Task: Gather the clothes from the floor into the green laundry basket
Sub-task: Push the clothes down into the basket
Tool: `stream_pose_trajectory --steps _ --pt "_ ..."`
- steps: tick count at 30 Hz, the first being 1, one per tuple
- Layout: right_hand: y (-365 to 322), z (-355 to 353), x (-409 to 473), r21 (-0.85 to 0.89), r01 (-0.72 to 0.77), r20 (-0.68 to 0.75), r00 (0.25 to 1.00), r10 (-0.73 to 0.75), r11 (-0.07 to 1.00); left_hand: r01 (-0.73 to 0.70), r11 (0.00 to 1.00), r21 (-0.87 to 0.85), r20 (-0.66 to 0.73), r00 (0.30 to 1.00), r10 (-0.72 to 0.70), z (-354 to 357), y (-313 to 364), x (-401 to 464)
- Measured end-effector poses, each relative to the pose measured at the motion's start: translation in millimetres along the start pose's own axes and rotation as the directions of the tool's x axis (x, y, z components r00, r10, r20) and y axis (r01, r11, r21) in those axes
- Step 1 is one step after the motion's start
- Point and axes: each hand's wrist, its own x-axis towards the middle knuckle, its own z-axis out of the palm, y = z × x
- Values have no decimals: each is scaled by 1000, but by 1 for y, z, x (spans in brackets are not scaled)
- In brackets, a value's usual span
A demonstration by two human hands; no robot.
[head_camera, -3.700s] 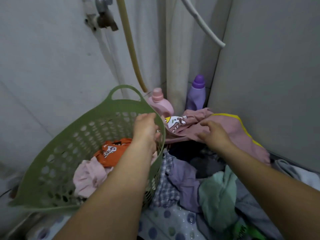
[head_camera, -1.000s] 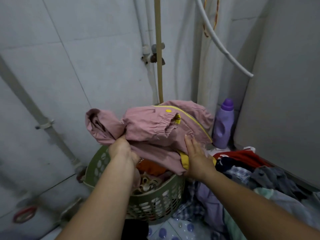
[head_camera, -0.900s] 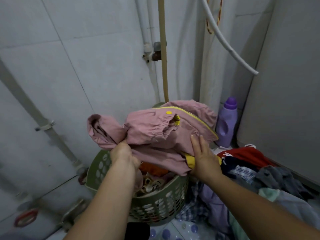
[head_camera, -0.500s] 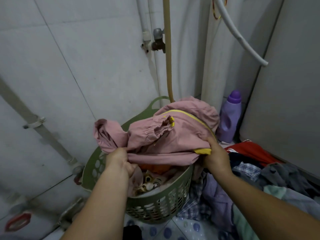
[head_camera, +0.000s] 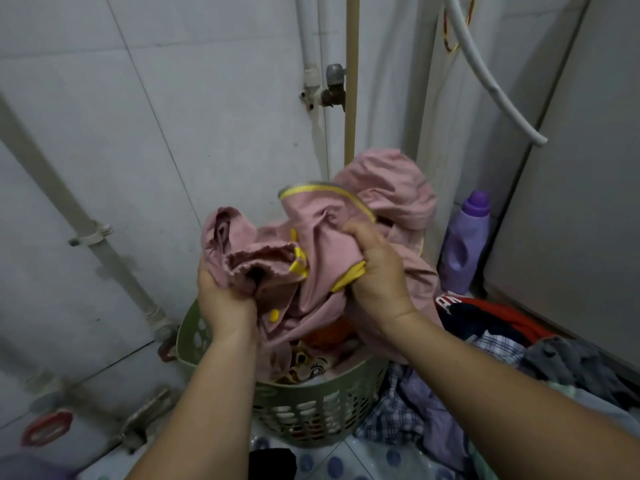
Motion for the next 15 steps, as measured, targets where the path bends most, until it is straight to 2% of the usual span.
stream_pose_trajectory --steps 2,3,4,5,6,7,8,9,10,12,13,14,15 --pt "8 10 -8 -163 -3 228 973 41 987 25 984 174 -50 999 -16 -8 -2 0" --pt "11 13 -12 -252 3 407 907 103 968 53 968 247 -72 997 -36 -10 -4 1" --pt "12 16 -16 -367 45 603 772 201 929 97 951 293 -78 994 -78 -11 -4 1" --pt "12 19 -20 -460 120 749 584 312 880 130 936 328 -66 991 -114 -10 -4 1" --pt "12 22 -24 -515 177 812 414 411 839 139 917 375 -44 990 -132 -9 -8 3" --pt "11 24 -27 -549 184 817 323 478 815 133 893 430 -15 990 -140 -8 -13 4" --pt "10 24 -28 -560 146 803 337 491 816 133 858 495 27 985 -169 -6 -15 2" --pt "10 22 -27 -539 85 775 441 453 838 134 830 542 59 979 -197 -3 -19 1" --pt "9 18 -25 -511 28 707 583 401 859 140 808 572 93 968 -234 1 -19 -4" --pt "12 4 -17 -462 -54 443 851 283 885 124 777 617 169 944 -284 8 -20 -9" --pt "15 -5 -12 -447 -78 288 931 226 891 87 758 647 211 934 -288 11 -22 -9" --pt "19 -15 -6 -445 -103 149 971 187 890 44 733 679 258 920 -294 14 -26 -11" --pt "27 -25 -1 -453 -152 37 981 189 879 2 718 696 303 906 -297 18 -27 -13"
